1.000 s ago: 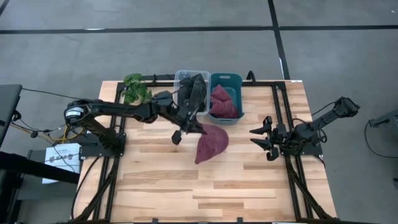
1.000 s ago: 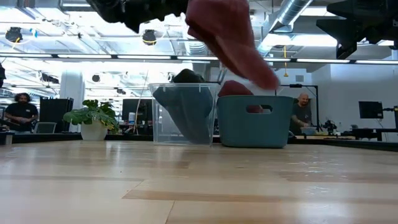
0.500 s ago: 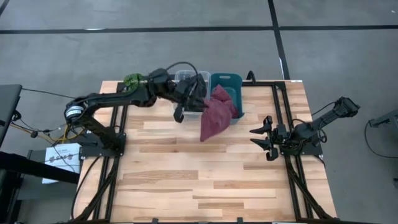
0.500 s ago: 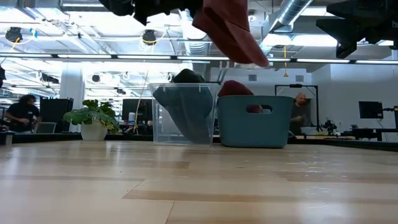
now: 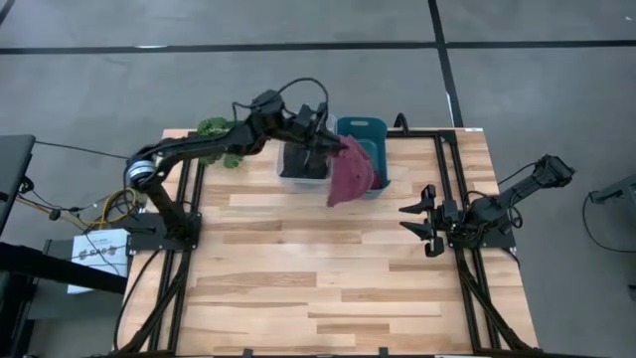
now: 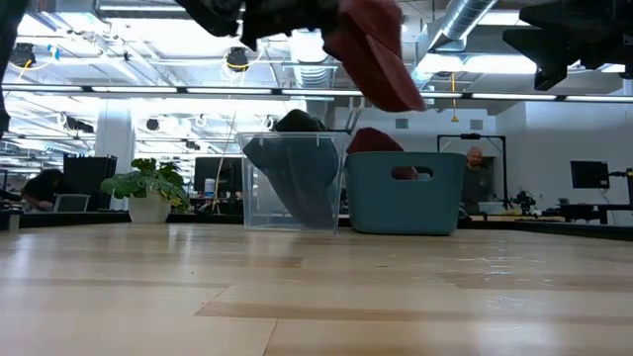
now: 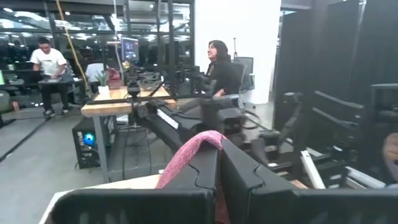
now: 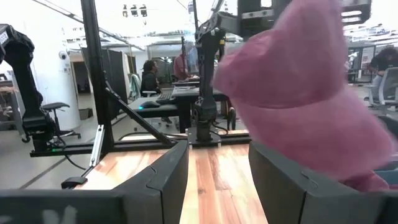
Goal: Pick & Place hat
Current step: Put the red cap into the blue bin
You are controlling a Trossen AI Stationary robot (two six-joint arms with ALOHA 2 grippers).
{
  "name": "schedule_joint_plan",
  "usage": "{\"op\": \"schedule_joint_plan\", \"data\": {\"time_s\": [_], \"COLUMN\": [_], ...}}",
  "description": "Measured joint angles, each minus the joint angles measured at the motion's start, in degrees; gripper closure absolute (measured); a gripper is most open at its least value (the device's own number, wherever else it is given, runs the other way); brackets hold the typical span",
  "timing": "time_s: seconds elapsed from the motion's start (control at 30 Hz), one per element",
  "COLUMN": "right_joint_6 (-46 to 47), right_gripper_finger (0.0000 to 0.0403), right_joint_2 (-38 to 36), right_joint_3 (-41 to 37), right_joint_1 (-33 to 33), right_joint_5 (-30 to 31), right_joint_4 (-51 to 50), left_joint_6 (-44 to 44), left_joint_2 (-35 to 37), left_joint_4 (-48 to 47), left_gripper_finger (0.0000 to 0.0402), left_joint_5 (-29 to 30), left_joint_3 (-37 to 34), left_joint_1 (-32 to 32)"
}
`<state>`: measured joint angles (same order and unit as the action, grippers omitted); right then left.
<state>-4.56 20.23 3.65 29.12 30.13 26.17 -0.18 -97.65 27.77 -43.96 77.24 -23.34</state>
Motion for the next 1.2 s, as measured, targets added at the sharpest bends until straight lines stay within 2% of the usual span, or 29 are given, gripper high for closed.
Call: {"op": "schedule_joint_plan", "data": {"time_s": [0.37, 0.73, 0.97, 1.2], "right_joint_6": [0.0, 0.5, 0.5, 0.7], "right_gripper_finger": [0.0242, 0.0242, 0.0242, 0.0242], "right_joint_2": [0.0, 0.0, 0.0, 0.0], "right_joint_3": [0.0, 0.0, 0.0, 0.0], "right_joint_1": [0.0, 0.0, 0.0, 0.0], "right_joint_5": [0.0, -0.1, -0.1, -0.1], "right_joint_4": [0.0, 0.0, 0.0, 0.0], "left_joint_6": [-1.5, -1.6, -1.8, -1.7], "left_joint_2": [-10.5, -18.4, -22.2, -24.0], "left_joint_4": [0.3, 0.0, 0.0, 0.0], "left_gripper_finger": [0.0391, 0.0391, 0.0391, 0.0391], "left_joint_5": [-0.7, -1.0, -3.2, -1.1], "left_joint_3": [8.8, 9.9, 9.8, 9.8], "left_joint_1": [-4.5, -5.6, -4.7, -5.4]}}
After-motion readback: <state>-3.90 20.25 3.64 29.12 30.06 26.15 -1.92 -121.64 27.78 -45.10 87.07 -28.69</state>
